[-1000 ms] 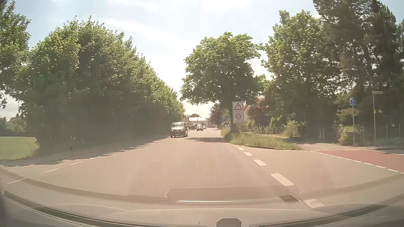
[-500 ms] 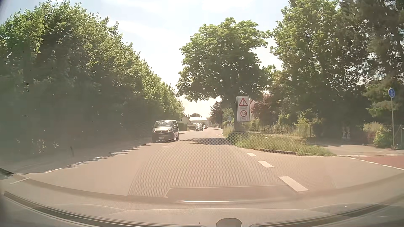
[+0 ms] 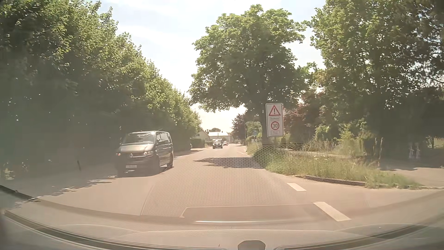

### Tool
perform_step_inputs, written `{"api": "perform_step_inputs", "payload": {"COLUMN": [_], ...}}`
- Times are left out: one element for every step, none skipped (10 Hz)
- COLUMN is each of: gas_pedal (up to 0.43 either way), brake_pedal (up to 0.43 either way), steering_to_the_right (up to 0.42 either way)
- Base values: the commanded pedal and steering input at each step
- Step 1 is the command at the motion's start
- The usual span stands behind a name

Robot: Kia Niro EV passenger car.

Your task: Follow the waypoints while adhering to traffic rules and regulations

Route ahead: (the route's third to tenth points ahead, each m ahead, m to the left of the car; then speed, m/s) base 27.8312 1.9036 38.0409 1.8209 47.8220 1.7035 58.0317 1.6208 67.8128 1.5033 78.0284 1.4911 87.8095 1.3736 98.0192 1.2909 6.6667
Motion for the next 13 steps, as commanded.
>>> {"api": "perform_step_inputs", "payload": {"gas_pedal": [0.0, 0.0, 0.0, 0.0, 0.0, 0.0, 0.0, 0.0, 0.098, 0.138, 0.15, 0.177, 0.197], "brake_pedal": [0.079, 0.073, 0.055, 0.0, 0.0, 0.0, 0.0, 0.0, 0.0, 0.0, 0.0, 0.0, 0.0], "steering_to_the_right": [-0.004, -0.004, -0.004, -0.004, -0.004, -0.004, -0.005, -0.005, -0.005, -0.005, -0.005, -0.004, -0.002]}}
